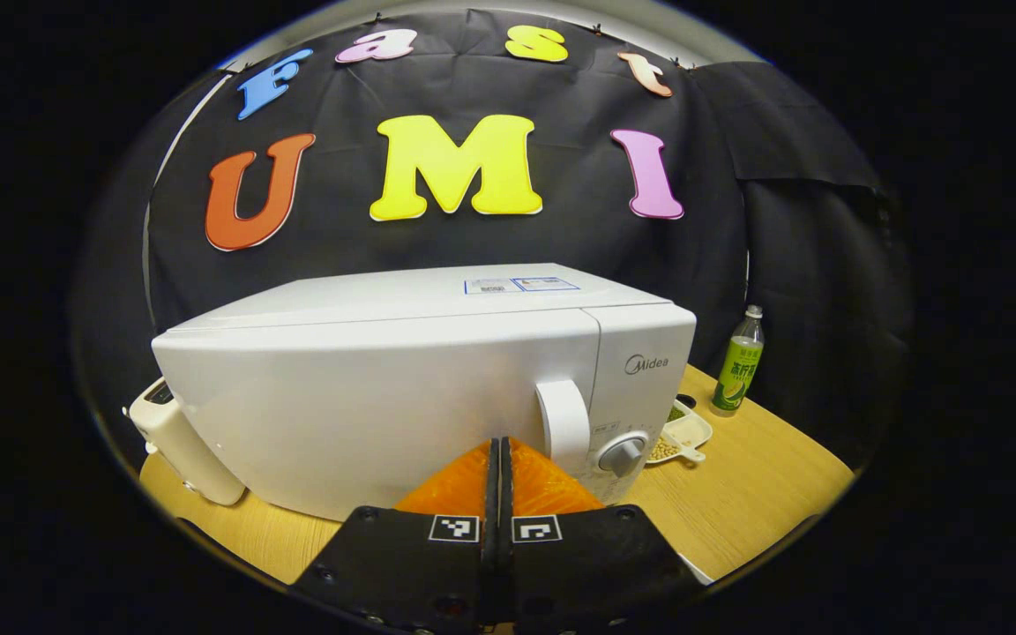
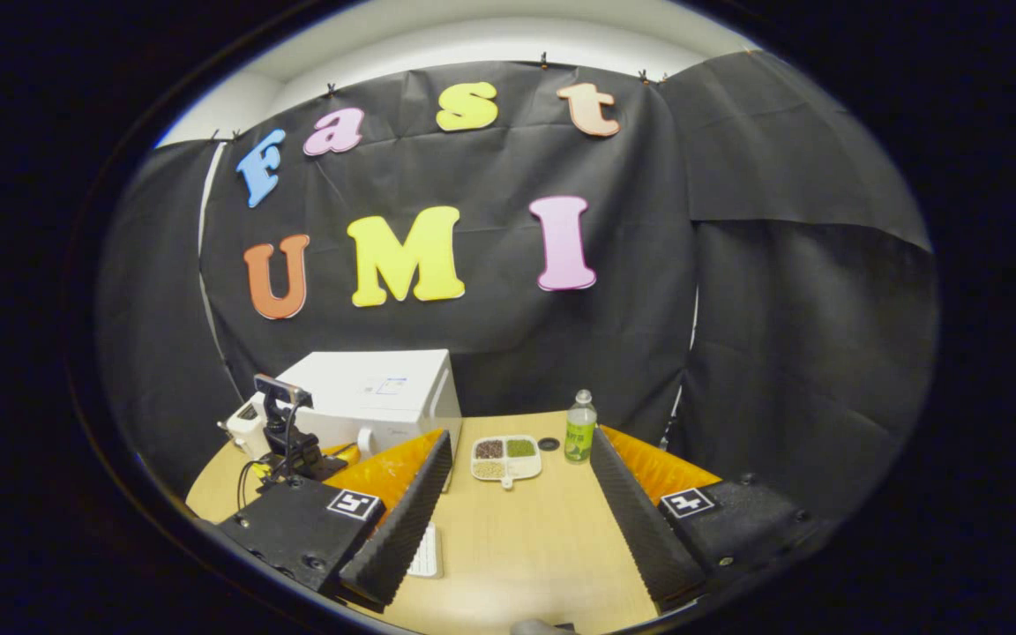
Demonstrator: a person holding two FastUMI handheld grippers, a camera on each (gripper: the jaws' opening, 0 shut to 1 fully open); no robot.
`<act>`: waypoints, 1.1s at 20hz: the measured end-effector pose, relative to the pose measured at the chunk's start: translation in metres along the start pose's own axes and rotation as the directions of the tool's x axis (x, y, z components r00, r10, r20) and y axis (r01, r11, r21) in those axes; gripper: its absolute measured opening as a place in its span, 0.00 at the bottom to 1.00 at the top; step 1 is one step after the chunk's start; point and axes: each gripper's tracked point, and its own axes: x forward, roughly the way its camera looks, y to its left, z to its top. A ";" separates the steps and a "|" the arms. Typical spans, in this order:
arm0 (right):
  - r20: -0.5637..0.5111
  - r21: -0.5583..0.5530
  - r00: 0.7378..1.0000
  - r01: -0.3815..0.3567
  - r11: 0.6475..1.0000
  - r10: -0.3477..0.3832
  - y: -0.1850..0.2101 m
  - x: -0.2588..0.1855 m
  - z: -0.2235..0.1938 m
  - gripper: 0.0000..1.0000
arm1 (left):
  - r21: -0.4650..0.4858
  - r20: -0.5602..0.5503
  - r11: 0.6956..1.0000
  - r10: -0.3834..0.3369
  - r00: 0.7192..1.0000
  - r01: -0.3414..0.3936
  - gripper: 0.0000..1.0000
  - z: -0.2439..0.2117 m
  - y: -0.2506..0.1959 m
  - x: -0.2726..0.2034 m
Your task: Open the microwave oven with the left hand, put the food in, and close the microwave oven.
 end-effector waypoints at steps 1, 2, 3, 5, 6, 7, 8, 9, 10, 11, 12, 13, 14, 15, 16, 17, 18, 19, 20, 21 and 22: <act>0.004 -0.003 1.000 -0.005 1.000 0.005 0.003 0.000 0.000 0.92 | 0.002 0.011 1.000 0.001 1.000 -0.001 0.00 0.003 0.001 -0.007; 0.009 -0.004 1.000 -0.011 1.000 0.011 0.006 0.000 0.001 0.92 | 0.009 0.018 1.000 0.012 1.000 -0.012 0.00 0.007 0.002 -0.014; 0.012 -0.006 1.000 -0.018 1.000 0.018 0.008 0.000 0.001 0.92 | 0.016 0.020 1.000 0.020 1.000 -0.021 0.00 0.009 0.002 -0.020; 0.018 -0.010 1.000 -0.023 1.000 0.023 0.011 -0.002 0.001 1.00 | 0.002 0.010 1.000 -0.004 1.000 0.003 0.03 0.009 -0.003 -0.029; 0.020 -0.009 0.999 -0.028 1.000 0.028 0.014 -0.003 0.002 1.00 | -0.001 0.016 1.000 -0.011 1.000 0.011 0.51 0.011 -0.006 -0.037; 0.022 -0.009 0.999 -0.029 1.000 0.029 0.015 -0.004 0.000 1.00 | 0.006 0.027 1.000 -0.001 1.000 0.001 0.98 0.013 -0.005 -0.042; 0.026 -0.008 0.999 -0.031 0.999 0.031 0.016 -0.006 0.000 0.92 | 0.015 0.029 1.000 -0.003 1.000 0.003 0.95 0.014 -0.005 -0.046; 0.029 -0.006 0.999 -0.033 0.999 0.033 0.016 -0.008 0.000 0.92 | 0.023 0.032 1.000 -0.003 0.999 0.002 0.96 0.015 -0.006 -0.051; 0.030 -0.003 0.999 -0.038 0.999 0.038 0.018 -0.010 0.000 0.92 | 0.026 0.034 1.000 0.003 0.999 -0.004 0.96 0.018 -0.005 -0.057; 0.035 -0.001 0.999 -0.040 0.999 0.040 0.019 -0.011 -0.001 0.92 | 0.026 0.038 1.000 0.003 0.999 -0.004 0.96 0.021 -0.005 -0.064; 0.037 0.000 0.998 -0.044 0.999 0.044 0.021 -0.014 -0.001 0.92 | 0.023 0.045 1.000 0.008 0.999 -0.009 0.96 0.026 -0.004 -0.073; 0.043 0.003 0.998 -0.049 0.999 0.049 0.023 -0.016 -0.001 0.92 | 0.019 0.051 1.000 0.007 0.999 -0.008 0.96 0.031 -0.003 -0.082; 0.049 0.006 0.997 -0.055 0.998 0.054 0.026 -0.018 0.000 0.92 | 0.018 0.061 1.000 0.011 0.998 -0.012 0.96 0.038 -0.002 -0.093; 0.052 0.007 0.997 -0.060 0.998 0.060 0.028 -0.020 -0.001 0.92 | 0.021 0.071 1.000 0.017 0.997 -0.019 0.96 0.045 0.002 -0.104; 0.059 0.009 0.996 -0.066 0.998 0.065 0.029 -0.023 0.000 0.92 | 0.024 0.079 0.999 0.027 0.996 -0.029 0.96 0.051 0.006 -0.116; 0.064 0.010 0.995 -0.072 0.997 0.071 0.031 -0.024 0.000 0.92 | 0.022 0.087 0.999 0.036 0.996 -0.038 0.96 0.057 0.010 -0.128; 0.070 0.009 0.995 -0.078 0.997 0.077 0.034 -0.026 0.001 0.92 | 0.017 0.093 0.999 0.043 0.995 -0.045 0.96 0.063 0.014 -0.141; 0.078 0.006 0.994 -0.082 0.997 0.082 0.036 -0.029 0.001 0.92 | 0.010 0.097 0.999 0.046 0.994 -0.047 0.96 0.069 0.017 -0.154; 0.082 0.003 0.993 -0.087 0.996 0.086 0.038 -0.030 0.000 1.00 | 0.004 0.105 0.999 0.054 0.993 -0.055 0.96 0.075 0.022 -0.168; 0.088 0.000 0.992 -0.091 0.996 0.090 0.040 -0.031 0.000 0.92 | -0.001 0.113 0.998 0.060 0.992 -0.060 0.96 0.081 0.026 -0.182; 0.094 -0.005 0.991 -0.093 0.996 0.093 0.043 -0.033 0.000 0.92 | -0.007 0.120 0.997 0.072 0.990 -0.072 0.96 0.087 0.033 -0.197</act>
